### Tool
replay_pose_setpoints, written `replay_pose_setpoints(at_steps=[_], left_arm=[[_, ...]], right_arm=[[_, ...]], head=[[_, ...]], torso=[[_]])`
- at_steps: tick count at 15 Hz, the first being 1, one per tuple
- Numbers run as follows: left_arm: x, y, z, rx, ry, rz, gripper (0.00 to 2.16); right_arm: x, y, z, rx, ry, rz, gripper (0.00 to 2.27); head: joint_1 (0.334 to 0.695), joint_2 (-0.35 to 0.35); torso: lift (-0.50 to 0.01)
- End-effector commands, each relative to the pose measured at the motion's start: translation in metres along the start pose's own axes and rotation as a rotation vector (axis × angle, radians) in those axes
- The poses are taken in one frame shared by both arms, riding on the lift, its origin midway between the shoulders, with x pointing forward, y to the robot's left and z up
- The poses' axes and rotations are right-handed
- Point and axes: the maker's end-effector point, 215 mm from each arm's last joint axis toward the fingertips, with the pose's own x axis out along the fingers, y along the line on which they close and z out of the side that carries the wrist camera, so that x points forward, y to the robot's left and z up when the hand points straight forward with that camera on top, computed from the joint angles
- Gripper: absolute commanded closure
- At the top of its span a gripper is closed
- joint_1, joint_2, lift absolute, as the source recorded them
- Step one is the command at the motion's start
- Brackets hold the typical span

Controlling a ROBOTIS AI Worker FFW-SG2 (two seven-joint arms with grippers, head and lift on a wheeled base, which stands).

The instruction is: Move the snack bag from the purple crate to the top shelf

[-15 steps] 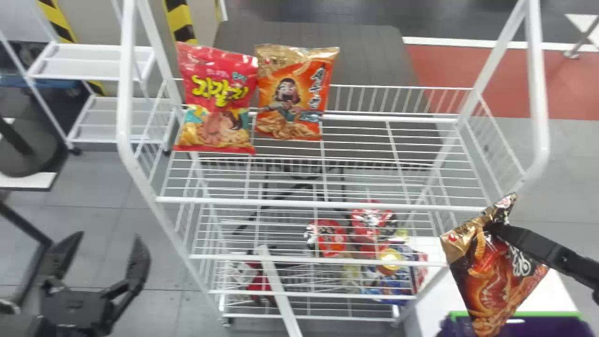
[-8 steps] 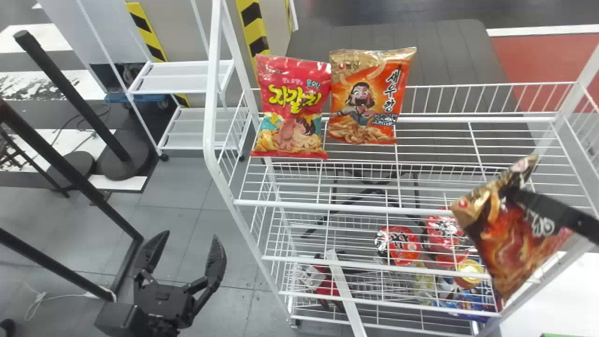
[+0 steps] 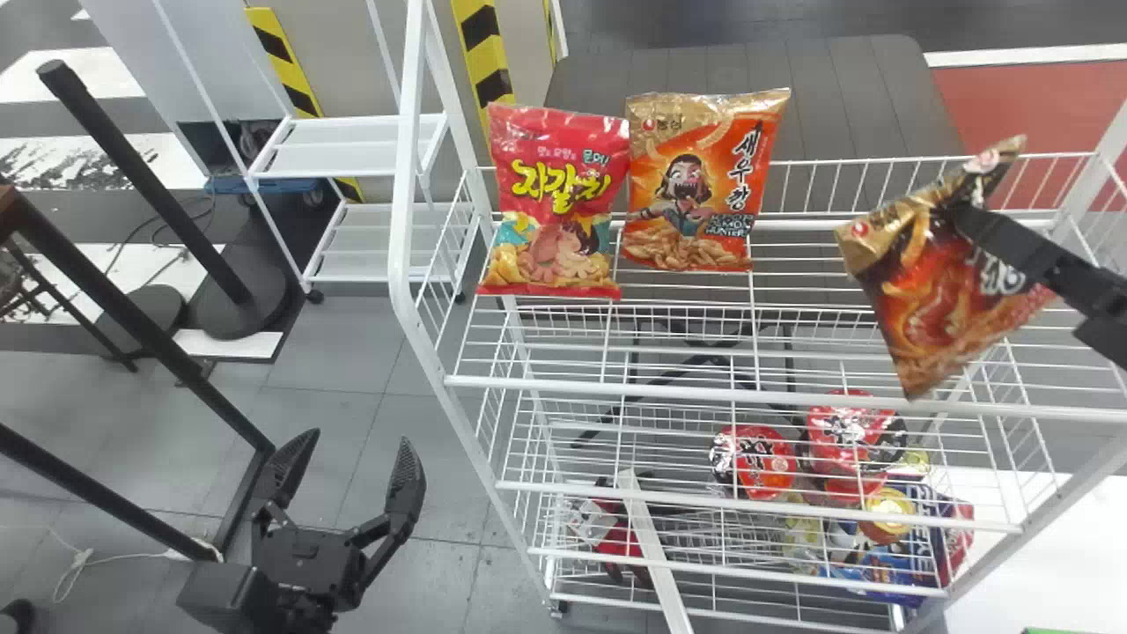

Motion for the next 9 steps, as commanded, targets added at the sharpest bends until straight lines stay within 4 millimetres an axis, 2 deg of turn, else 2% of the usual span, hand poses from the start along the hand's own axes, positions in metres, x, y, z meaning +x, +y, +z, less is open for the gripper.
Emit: replay_pose_setpoints(at_steps=[1,4,6,9], left_arm=[[0.005,0.003,-0.004,-0.003,0.007,0.004,0.1],[0.009,0.007,-0.012,-0.006,0.02,0.012,0.1],[0.011,0.011,-0.015,-0.006,0.025,0.019,0.1],[0.008,0.019,-0.022,-0.004,0.038,0.033,0.1]], right_arm=[[0.031,-0.011,0.006,0.009,-0.093,0.018,2.09],[0.062,-0.029,0.015,0.011,-0.243,0.055,2.09],[0.079,-0.042,0.004,0.045,-0.268,0.072,2.09],[0.089,-0.057,-0.009,0.149,-0.311,0.133,2.09]], head=[[0.695,0.179],[0.695,0.18],[0.695,0.178],[0.695,0.185]], torso=[[0.003],[0.003],[0.003],[0.003]])
